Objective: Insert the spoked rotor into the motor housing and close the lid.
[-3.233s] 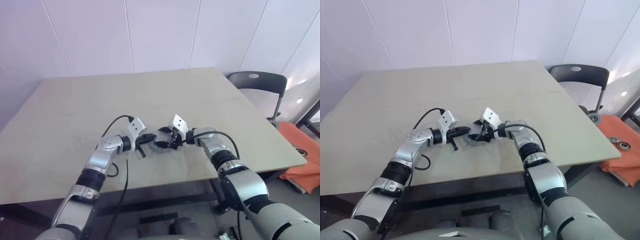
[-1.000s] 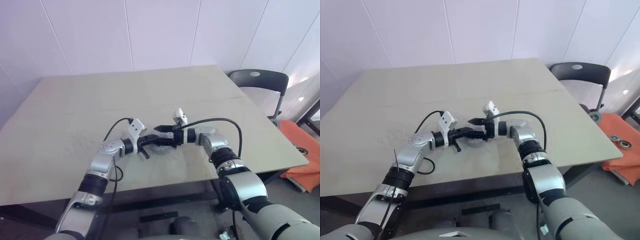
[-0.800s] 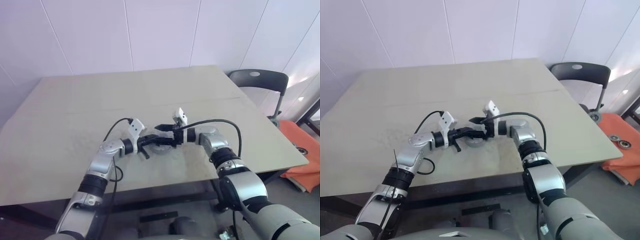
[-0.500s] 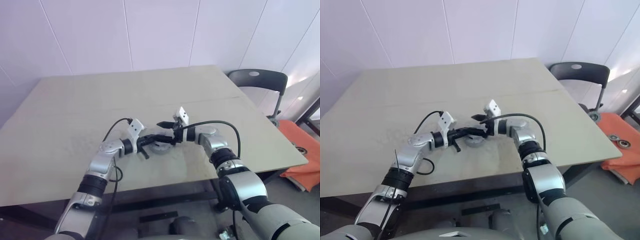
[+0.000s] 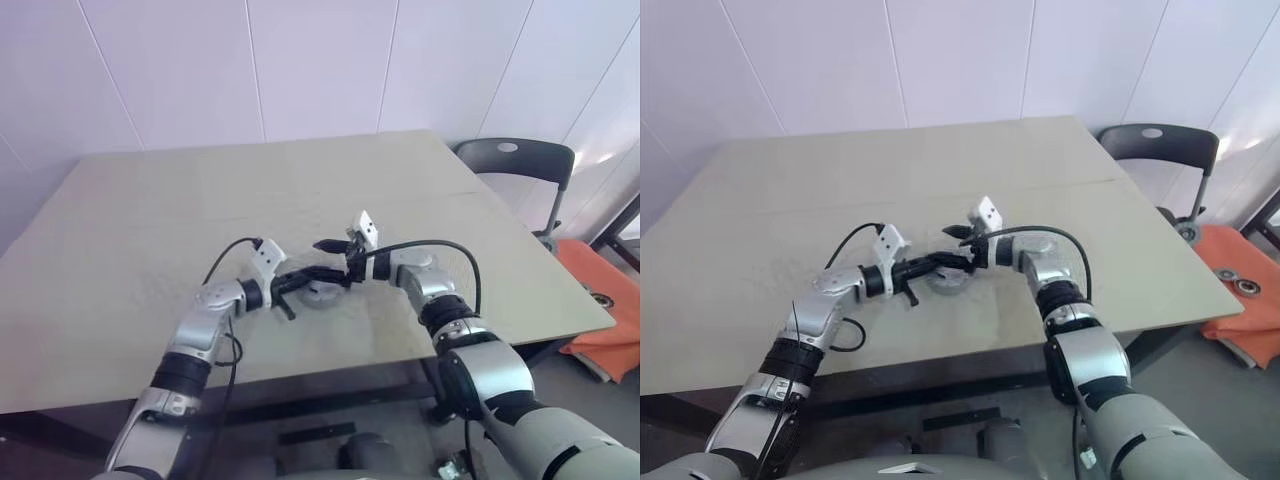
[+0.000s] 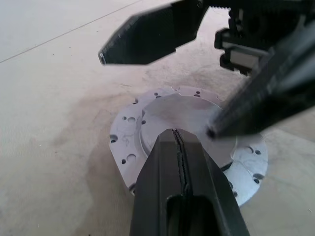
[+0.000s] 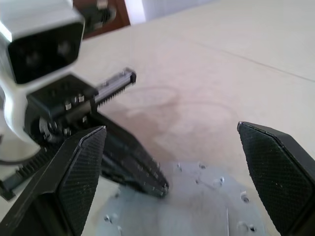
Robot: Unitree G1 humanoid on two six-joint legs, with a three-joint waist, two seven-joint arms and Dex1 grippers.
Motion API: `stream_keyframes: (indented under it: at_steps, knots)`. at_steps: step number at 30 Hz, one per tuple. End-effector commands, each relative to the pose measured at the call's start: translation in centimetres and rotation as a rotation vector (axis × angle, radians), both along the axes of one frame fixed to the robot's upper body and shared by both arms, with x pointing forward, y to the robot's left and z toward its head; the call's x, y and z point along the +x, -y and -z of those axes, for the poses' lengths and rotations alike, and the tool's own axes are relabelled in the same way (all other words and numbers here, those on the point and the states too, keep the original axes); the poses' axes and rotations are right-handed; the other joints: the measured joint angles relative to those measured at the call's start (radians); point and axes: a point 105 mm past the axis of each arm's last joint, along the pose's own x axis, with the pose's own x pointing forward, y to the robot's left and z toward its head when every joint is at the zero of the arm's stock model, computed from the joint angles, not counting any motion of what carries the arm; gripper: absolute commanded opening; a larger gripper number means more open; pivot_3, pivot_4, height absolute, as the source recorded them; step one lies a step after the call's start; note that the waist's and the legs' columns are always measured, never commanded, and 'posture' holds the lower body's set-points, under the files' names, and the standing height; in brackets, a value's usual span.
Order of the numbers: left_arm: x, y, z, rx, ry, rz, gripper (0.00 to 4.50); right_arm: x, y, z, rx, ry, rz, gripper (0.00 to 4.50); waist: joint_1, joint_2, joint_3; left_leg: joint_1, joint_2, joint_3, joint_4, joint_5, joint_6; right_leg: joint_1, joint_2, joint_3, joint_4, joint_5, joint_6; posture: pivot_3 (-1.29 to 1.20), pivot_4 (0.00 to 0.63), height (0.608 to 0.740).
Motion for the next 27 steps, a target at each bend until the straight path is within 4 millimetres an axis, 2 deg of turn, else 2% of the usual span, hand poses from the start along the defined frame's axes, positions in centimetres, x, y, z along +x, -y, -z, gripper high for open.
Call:
stream_keyframes:
  at_steps: [1,6,27]
  knots:
    - [-1.2,-1.0,2.4,0.044,-0.099,0.0,0.0,0.4,-0.4,-1.8,0.024,0.054,-0.024,4.47,0.0,0.0,0.0,0.0,0.0,0.0,0.0,0.0,0.0,0.0,0.0,0.0,0.0,0.0,0.0,0.0,0.0,0.74]
    - [-1.3,-1.7,2.6,0.049,-0.106,-0.022,0.0,0.4,-0.4,-1.5,0.013,0.056,-0.013,4.47,0.0,0.0,0.0,0.0,0.0,0.0,0.0,0.0,0.0,0.0,0.0,0.0,0.0,0.0,0.0,0.0,0.0,0.74]
    - [-1.0,-2.2,2.4,0.016,-0.102,-0.074,0.0,0.3,-0.5,-1.2,-0.005,0.059,-0.021,4.47,-0.001,0.0,0.0,0.001,0.0,0.0,0.0,0.0,0.0,0.0,0.0,0.0,0.0,0.0,0.0,0.0,0.0,0.74]
